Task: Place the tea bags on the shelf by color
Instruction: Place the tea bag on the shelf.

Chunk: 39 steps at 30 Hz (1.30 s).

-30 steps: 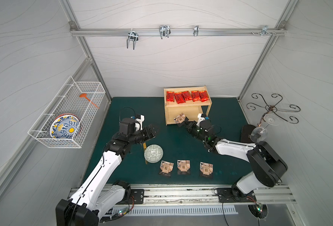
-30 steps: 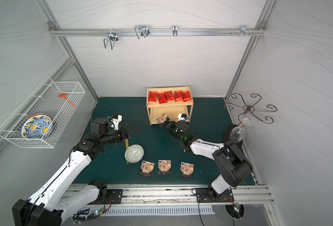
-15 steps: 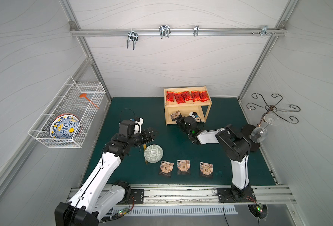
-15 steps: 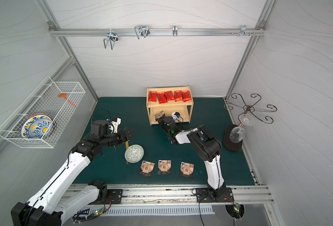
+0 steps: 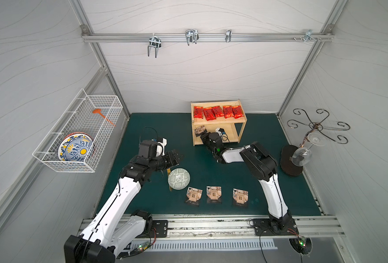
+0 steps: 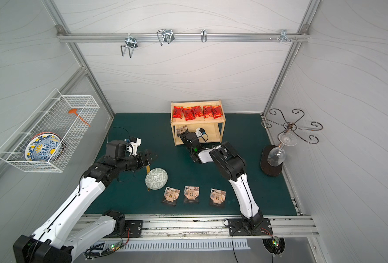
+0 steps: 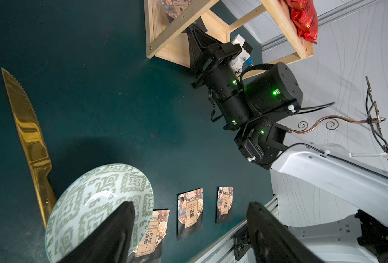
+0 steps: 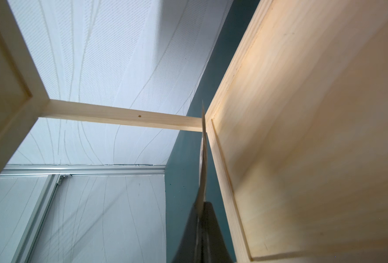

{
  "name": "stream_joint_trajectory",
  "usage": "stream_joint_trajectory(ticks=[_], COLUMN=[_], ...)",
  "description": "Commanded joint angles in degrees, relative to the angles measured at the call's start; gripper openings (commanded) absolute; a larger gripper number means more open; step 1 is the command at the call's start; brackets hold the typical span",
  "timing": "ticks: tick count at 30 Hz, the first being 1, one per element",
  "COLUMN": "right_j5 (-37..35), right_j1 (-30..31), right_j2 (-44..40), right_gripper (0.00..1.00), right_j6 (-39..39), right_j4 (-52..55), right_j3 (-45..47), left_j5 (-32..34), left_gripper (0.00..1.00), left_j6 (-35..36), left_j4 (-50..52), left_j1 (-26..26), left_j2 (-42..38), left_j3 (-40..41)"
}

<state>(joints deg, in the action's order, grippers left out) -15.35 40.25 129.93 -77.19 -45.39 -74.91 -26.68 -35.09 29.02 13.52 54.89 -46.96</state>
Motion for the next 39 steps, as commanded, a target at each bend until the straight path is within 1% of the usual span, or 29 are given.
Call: stream_joint_trajectory(ticks=[1, 13, 16, 21, 39], right_j5=[-1.23, -0.99, -1.23, -0.83, 0.39], right_j1=[-0.27, 0.49, 0.68, 0.97, 1.78], right_j2=[1.97, 1.91, 0.93, 0.11, -2.14], right_gripper=[0.00, 0.08, 0.14, 0.17, 0.17], right_j6=[-1.81, -2.77, -2.86, -2.62, -0.96], right_j4=[0.19, 2.22, 2.94, 3.72, 5.21], right_j3=[-1.45, -0.62, 0.22, 0.64, 2.32], left_j5=[-0.83, -1.23, -1.21, -1.36, -2.74], left_gripper=[0.83, 0.82, 0.83, 0.83, 0.83], left_j6=[1.37, 1.52, 1.52, 1.34, 0.29], left_j4=[-0.58, -0.36, -0.48, -0.76, -2.58], left_j1=[-0.32, -0.33, -0.33, -0.33, -1.00], left_j2=[0.39, 0.22, 0.04, -0.21, -0.48], left_j3=[-1.20, -1.20, -1.12, -0.94, 0.29])
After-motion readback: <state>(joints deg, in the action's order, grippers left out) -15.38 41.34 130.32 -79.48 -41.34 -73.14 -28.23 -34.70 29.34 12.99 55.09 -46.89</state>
